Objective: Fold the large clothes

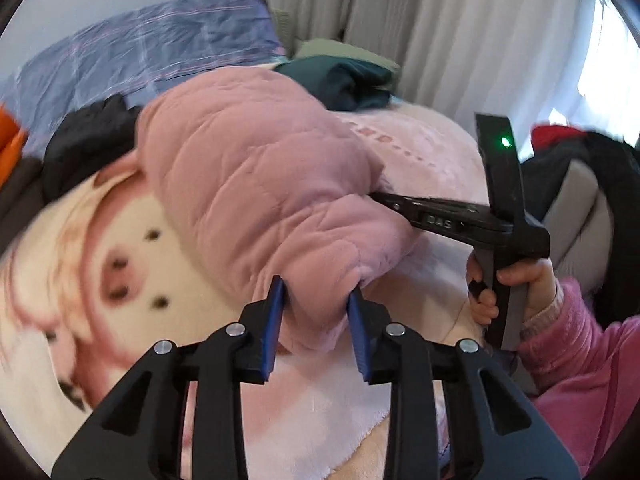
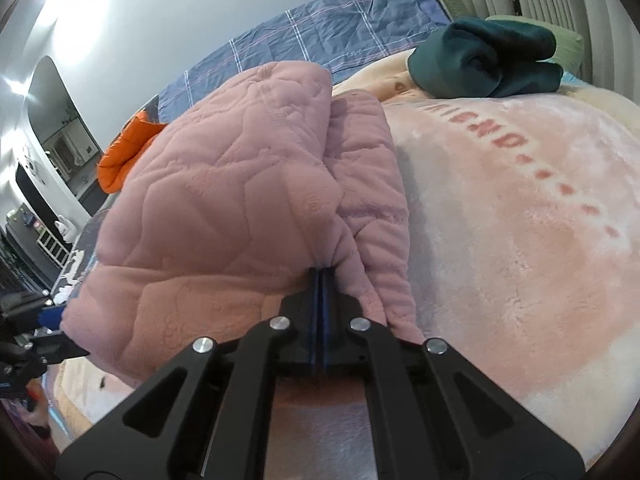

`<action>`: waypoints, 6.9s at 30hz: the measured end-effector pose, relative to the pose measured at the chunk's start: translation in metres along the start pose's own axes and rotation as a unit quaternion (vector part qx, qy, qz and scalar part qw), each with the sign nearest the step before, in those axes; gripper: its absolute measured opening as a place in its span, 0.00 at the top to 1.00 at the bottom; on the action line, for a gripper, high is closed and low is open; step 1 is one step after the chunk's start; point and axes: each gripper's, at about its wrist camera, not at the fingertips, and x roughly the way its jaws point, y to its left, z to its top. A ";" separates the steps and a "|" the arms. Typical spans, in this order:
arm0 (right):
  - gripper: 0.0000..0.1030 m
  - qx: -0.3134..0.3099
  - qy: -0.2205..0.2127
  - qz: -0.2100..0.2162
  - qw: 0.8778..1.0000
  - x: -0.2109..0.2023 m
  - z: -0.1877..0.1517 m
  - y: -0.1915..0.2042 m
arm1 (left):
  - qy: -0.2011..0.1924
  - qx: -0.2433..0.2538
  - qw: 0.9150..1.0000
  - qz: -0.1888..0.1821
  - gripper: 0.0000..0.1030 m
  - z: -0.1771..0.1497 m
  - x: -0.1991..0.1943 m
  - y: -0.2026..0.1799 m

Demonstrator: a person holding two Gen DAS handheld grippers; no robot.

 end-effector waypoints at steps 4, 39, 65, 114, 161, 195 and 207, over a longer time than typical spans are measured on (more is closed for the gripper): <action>1.00 0.007 0.006 0.022 1.000 0.001 0.001 -0.008 | 0.023 0.046 0.999 0.003 0.69 -0.013 -0.006 -0.009; 0.70 -0.106 -0.012 0.019 0.994 0.008 0.102 0.058 | -0.034 -0.035 0.991 0.126 0.45 0.098 0.112 0.108; 0.72 -0.090 0.109 -0.035 0.989 0.143 0.149 0.042 | -0.078 -0.071 0.984 0.142 0.35 0.092 0.109 0.121; 0.69 -0.017 0.020 -0.004 1.000 0.069 0.139 0.027 | -0.047 -0.083 0.994 0.063 0.01 0.049 0.081 0.092; 0.99 0.003 0.023 -0.016 1.000 0.011 0.016 -0.004 | -0.129 -0.086 0.986 0.057 0.07 0.074 0.031 0.072; 0.02 0.423 0.128 0.132 0.887 0.053 0.000 -0.053 | -0.080 0.062 0.983 0.153 0.01 0.060 0.095 0.044; 0.11 0.406 0.102 0.108 0.902 0.063 0.005 -0.039 | -0.123 0.057 0.982 0.128 0.01 0.053 0.082 0.048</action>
